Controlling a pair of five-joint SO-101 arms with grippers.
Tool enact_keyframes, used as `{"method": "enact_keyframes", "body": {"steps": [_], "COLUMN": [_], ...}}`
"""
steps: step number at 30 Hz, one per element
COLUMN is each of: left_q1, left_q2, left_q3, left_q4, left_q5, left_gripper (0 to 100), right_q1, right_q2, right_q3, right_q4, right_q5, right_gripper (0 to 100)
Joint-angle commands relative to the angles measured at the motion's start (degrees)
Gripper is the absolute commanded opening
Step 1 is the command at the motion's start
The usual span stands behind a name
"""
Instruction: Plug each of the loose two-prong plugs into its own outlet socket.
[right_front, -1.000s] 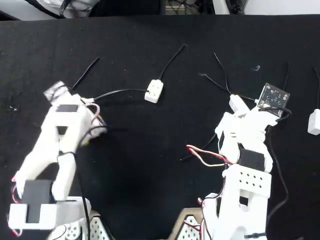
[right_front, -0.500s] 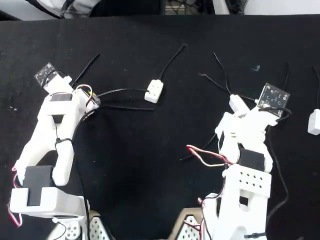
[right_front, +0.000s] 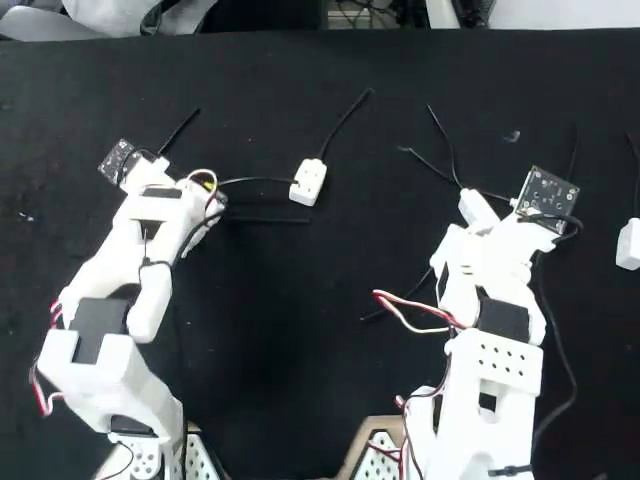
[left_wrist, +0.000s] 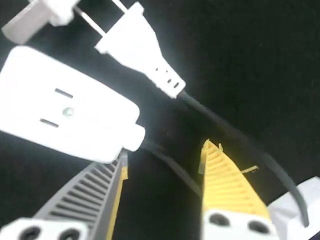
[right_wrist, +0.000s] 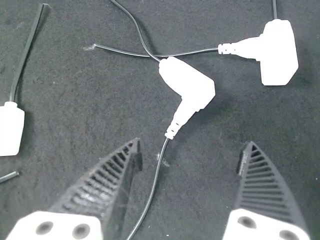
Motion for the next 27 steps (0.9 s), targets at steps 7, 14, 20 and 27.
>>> {"method": "enact_keyframes", "body": {"steps": [7, 14, 20, 27], "left_q1": [-2.4, -2.7, -0.9, -3.0], "left_q2": [5.9, 7.8, 1.0, -12.3], "left_q3": [-12.7, -13.1, -12.4, -12.4], "left_q4": [5.9, 12.2, 26.1, 47.1], "left_q5": [6.9, 6.9, -0.8, -30.5], "left_gripper": [24, 3, 3, 3], "right_q1": [0.9, 0.9, 0.9, 0.9], "right_q2": [-1.7, -1.7, -1.7, -1.7], "right_q3": [-0.3, -0.3, -0.3, -0.3], "right_q4": [-0.5, -0.5, -0.6, -0.6], "right_q5": [-0.2, -0.2, -0.2, -0.2], "right_gripper": [30.0, 30.0, 30.0, 30.0]}}
